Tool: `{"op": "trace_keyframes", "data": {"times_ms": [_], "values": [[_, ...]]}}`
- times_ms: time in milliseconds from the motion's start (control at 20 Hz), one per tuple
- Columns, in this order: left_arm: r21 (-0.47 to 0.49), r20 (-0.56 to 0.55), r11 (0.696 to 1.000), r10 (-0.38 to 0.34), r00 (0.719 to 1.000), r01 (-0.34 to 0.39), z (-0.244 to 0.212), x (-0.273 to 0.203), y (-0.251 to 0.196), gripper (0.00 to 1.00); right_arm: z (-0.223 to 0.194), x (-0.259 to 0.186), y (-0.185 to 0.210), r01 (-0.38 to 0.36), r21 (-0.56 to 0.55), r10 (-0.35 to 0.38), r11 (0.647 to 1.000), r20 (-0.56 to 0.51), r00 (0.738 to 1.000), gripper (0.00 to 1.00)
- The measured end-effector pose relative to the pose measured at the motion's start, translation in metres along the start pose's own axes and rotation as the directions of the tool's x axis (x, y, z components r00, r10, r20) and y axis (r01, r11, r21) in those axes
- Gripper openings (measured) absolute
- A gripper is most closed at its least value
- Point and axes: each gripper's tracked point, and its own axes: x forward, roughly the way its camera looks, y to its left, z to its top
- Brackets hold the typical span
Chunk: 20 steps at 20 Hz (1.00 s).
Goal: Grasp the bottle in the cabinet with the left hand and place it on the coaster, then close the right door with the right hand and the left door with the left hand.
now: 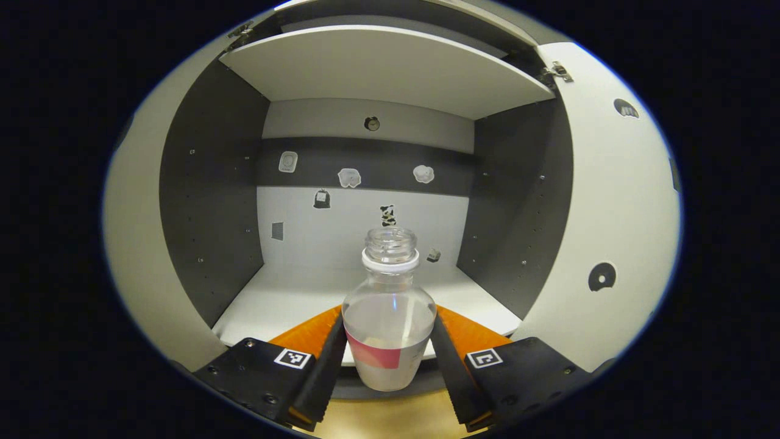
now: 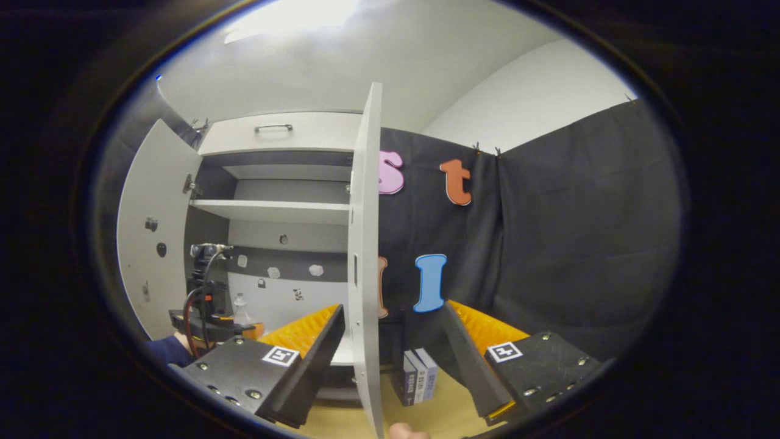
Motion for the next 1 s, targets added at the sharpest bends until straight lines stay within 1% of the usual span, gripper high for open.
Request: {"op": "trace_keyframes", "data": {"times_ms": [200,350,650,800,1000], "values": [[-0.034,-0.015,0.998,-0.055,0.998,0.055,-0.021,-0.029,-0.010,0.78,0.001,-0.005,0.005,-0.031,-0.001,0.031,1.000,0.003,1.000,0.97],[-0.019,-0.030,0.998,-0.056,0.998,0.055,-0.042,-0.045,-0.005,0.78,0.003,-0.007,0.010,-0.052,0.006,0.052,0.999,0.013,0.999,0.97],[0.006,-0.101,0.996,-0.091,0.991,0.092,-0.113,-0.067,0.002,0.78,0.006,-0.008,0.016,-0.083,0.002,0.083,0.997,0.036,0.996,0.97],[-0.015,-0.150,0.988,-0.153,0.977,0.153,-0.154,-0.079,-0.004,0.78,0.009,-0.008,0.019,-0.092,0.000,0.092,0.996,0.048,0.995,0.97],[-0.073,-0.195,0.963,-0.270,0.943,0.260,-0.199,-0.100,-0.017,0.80,0.012,-0.007,0.020,-0.098,0.001,0.098,0.995,0.058,0.994,0.96]]}}
